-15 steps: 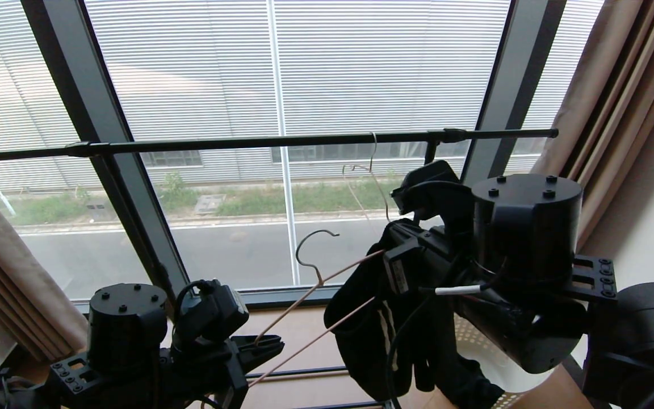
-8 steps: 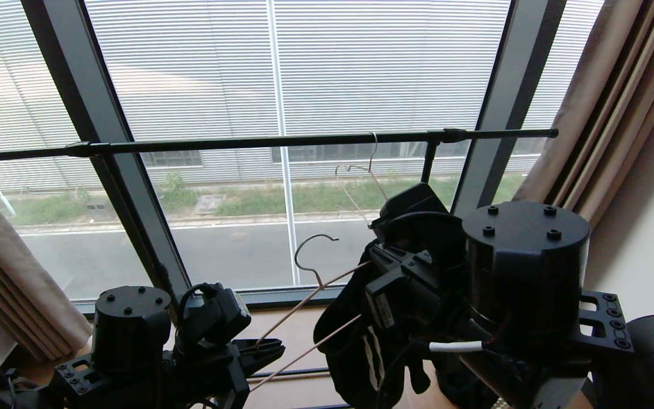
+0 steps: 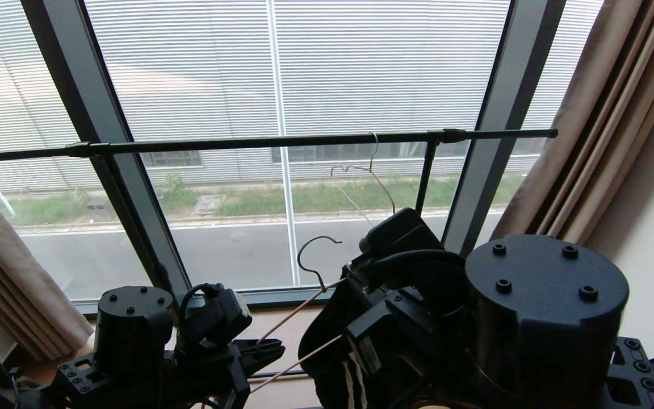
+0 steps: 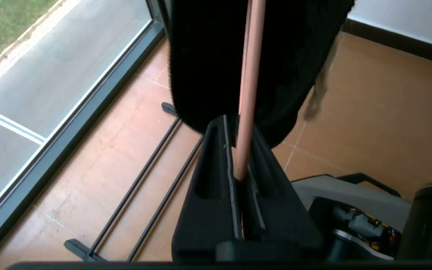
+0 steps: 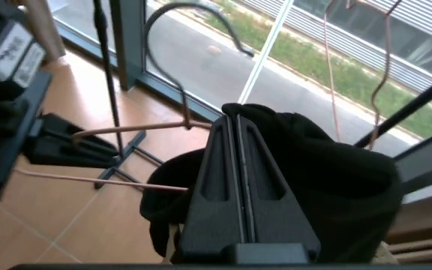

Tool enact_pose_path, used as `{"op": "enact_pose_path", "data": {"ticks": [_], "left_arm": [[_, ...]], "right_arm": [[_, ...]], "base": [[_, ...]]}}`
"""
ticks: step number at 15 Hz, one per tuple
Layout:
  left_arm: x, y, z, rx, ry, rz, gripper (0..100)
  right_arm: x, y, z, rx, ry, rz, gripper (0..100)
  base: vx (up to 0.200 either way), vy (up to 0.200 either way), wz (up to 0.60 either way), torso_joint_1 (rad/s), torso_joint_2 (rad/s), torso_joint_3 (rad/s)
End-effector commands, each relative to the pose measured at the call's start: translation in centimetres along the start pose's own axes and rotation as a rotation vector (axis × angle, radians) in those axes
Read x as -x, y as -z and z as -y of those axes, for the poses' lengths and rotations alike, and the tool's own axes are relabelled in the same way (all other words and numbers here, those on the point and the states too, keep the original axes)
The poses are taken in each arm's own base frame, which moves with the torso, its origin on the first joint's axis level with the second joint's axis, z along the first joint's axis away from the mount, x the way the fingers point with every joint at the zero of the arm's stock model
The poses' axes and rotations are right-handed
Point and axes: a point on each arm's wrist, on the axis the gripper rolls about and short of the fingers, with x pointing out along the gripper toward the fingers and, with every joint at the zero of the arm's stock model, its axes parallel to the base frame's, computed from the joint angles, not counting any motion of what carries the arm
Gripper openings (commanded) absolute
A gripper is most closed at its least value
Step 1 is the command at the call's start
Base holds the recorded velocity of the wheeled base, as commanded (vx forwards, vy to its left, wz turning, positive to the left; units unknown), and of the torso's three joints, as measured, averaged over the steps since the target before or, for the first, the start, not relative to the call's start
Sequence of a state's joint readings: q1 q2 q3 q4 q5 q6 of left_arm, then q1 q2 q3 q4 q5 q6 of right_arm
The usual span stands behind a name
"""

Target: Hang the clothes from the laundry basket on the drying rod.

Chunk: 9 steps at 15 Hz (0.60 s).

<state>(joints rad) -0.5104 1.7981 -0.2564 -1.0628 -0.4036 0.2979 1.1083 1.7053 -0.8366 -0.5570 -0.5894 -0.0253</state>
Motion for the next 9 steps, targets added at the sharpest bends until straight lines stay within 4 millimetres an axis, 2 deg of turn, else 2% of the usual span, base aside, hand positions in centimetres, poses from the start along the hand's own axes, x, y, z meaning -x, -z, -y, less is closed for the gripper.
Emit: {"op": "enact_pose_path", "data": {"ticks": [1, 7, 9], "left_arm": [[-0.05, 0.05, 0.01, 0.001, 0.001, -0.002, 0], [-0.16, 0.12, -0.02, 0.002, 0.002, -0.005, 0], [-0.12, -0.03, -0.1, -0.002, -0.006, 0.016, 0]], "right_arm": [[0.25, 0.07, -0.66, 0.001, -0.021, 0.001, 0], [0.72, -0.05, -0.71, -0.018, -0.053, 0.009, 0], [1.18, -0.54, -0.1, -0.042, -0.043, 0.026, 0]], "base": [[0.0, 0.0, 0.0, 0.0, 0.0, 0.0], [0.0, 0.0, 0.0, 0.0, 0.0, 0.0], [0.0, 0.0, 0.0, 0.0, 0.0, 0.0]]}}
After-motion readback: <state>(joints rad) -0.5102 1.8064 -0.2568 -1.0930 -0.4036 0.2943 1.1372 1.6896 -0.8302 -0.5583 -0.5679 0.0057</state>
